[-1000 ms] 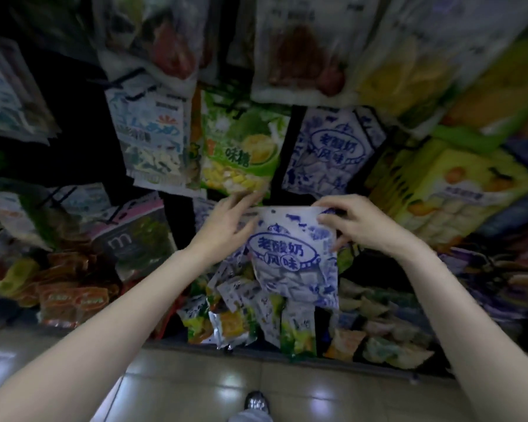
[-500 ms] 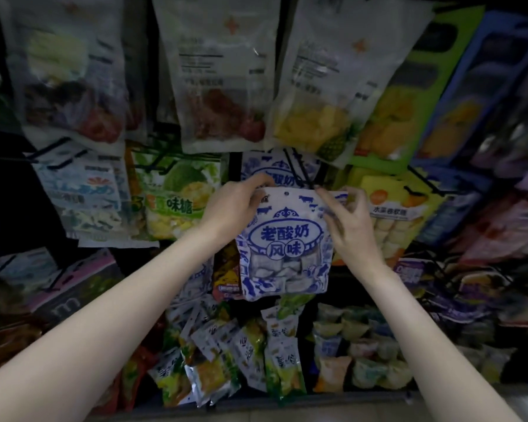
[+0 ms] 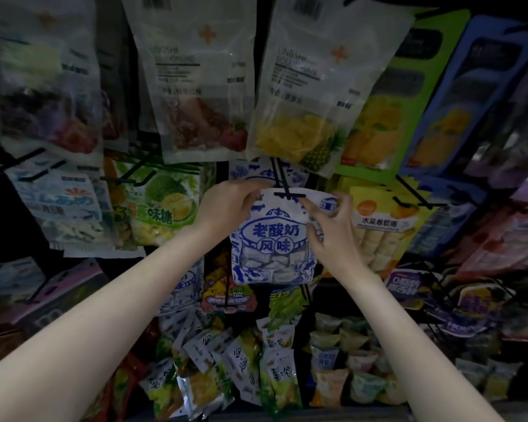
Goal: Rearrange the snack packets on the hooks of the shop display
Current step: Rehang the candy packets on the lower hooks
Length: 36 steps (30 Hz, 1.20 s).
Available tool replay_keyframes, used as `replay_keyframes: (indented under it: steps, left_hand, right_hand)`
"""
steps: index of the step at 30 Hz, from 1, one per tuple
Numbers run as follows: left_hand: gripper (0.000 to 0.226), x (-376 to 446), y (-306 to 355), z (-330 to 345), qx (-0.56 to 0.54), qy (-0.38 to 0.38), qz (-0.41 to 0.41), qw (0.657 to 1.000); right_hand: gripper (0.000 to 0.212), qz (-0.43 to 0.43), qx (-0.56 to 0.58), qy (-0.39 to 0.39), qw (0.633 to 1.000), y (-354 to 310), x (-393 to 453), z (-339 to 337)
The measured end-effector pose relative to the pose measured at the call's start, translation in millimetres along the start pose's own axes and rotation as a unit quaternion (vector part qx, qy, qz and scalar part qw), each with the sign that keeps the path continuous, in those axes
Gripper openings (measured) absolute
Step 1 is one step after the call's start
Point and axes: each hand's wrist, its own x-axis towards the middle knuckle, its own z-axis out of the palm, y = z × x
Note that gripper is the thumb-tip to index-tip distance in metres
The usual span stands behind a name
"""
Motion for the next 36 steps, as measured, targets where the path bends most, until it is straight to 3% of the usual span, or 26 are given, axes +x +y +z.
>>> replay_keyframes:
  steps: [3,7,12,14,17,18,23,28,31,36]
  left_hand:
    - [0.038,-0.2,-1.5,5.0,0.056,0.014,0.021,0.998]
    - [0.062,-8.0,-7.9,13.5,0.194,0.013,-0.027,0.980]
    - [0.064,-63.4,-30.5,17.4,0.192,-0.024,0.018,0.981]
    - [0.063,-93.2,-38.4,18.1,0.189,-0.053,-0.017,0.980]
    - [0.057,-138.2,-53.0,20.0,0.177,-0.116,-0.115,0.971]
    - [0.054,-151.9,-57.3,19.4,0.174,-0.129,-0.156,0.964]
    - [0.053,-199.5,-74.0,13.1,0.166,-0.202,-0.308,0.915]
    - [0.061,-229.8,-94.6,20.2,0.119,-0.277,-0.324,0.897]
    - [0.063,-238.3,-102.0,23.8,0.099,-0.295,-0.322,0.894]
    - [0.066,-252.8,-120.1,22.9,0.075,-0.260,-0.300,0.915]
  right_hand:
    - [0.049,0.028,-0.021,-0.033,0.999,-4.7,8.5,4.8]
    - [0.061,0.064,-0.094,-0.033,0.993,-13.5,31.7,25.3]
    - [0.071,0.115,-0.064,-0.057,0.990,-19.5,34.4,43.0]
    - [0.067,0.080,-0.067,-0.018,0.994,-15.8,13.5,50.6]
    - [0.051,-0.044,-0.041,0.039,0.997,-8.1,-28.2,80.4]
    - [0.047,-0.065,-0.024,0.019,0.997,-7.8,-38.1,94.0]
    - [0.053,-0.087,0.013,-0.249,0.964,-31.2,-42.9,152.5]
    - [0.069,-0.082,0.021,-0.446,0.891,-60.8,-22.9,204.0]
    - [0.080,-0.052,0.001,-0.469,0.882,-73.5,-15.2,238.1]
    - [0.090,0.014,0.005,-0.421,0.907,-84.4,-21.9,284.1]
